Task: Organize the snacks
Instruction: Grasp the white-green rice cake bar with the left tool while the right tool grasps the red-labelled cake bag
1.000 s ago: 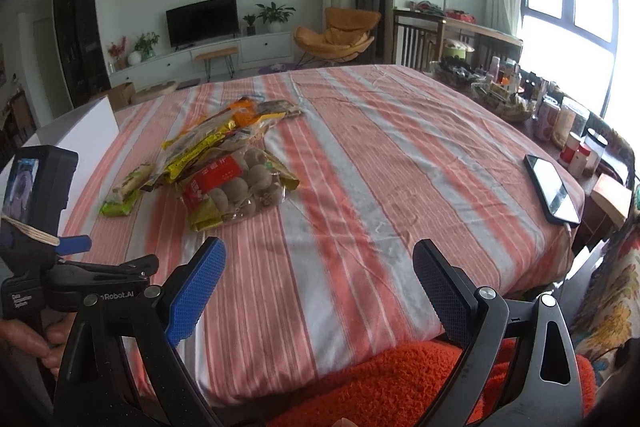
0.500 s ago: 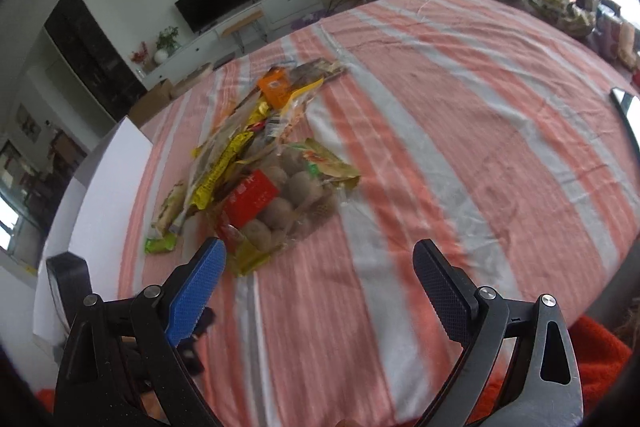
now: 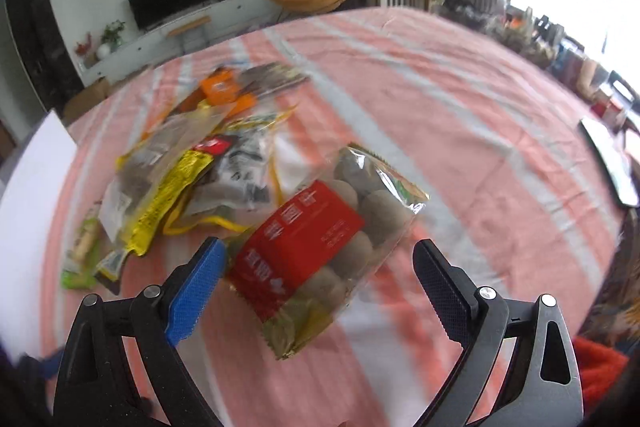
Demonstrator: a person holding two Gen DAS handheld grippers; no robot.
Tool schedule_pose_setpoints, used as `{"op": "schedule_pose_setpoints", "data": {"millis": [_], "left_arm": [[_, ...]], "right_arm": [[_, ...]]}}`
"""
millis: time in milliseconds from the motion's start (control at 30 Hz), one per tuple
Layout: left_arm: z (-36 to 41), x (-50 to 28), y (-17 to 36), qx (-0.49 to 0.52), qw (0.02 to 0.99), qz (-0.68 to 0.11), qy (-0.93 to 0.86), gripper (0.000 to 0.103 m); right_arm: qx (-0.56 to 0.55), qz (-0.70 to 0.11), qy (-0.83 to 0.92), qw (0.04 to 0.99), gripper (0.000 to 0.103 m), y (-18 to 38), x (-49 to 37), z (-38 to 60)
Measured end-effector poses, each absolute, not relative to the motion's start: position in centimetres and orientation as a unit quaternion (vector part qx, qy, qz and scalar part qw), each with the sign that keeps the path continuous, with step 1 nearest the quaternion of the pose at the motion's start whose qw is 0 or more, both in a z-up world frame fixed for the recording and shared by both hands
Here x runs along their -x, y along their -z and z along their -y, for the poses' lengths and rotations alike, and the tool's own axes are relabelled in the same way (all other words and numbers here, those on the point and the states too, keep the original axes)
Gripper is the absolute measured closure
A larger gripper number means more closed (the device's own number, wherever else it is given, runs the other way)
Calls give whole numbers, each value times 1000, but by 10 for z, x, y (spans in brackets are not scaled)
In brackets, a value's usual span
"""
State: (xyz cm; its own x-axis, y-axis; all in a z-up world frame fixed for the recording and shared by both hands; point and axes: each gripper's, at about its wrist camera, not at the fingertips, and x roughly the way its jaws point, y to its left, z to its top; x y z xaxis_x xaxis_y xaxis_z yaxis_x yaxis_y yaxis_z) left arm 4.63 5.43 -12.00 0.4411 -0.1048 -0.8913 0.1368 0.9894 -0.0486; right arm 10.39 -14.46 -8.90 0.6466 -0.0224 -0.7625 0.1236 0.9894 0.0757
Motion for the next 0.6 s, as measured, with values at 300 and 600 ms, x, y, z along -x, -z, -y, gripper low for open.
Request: {"op": "schedule_pose_setpoints", "data": {"millis": [300, 600], "left_arm": [[-98, -118, 36, 64, 866, -484, 108, 1], [-112, -199, 98, 16, 803, -589, 88, 40]], "right_arm": [[-149, -406, 15, 901, 7, 101, -82, 177], [-153, -403, 17, 902, 7, 103, -84, 176]]}}
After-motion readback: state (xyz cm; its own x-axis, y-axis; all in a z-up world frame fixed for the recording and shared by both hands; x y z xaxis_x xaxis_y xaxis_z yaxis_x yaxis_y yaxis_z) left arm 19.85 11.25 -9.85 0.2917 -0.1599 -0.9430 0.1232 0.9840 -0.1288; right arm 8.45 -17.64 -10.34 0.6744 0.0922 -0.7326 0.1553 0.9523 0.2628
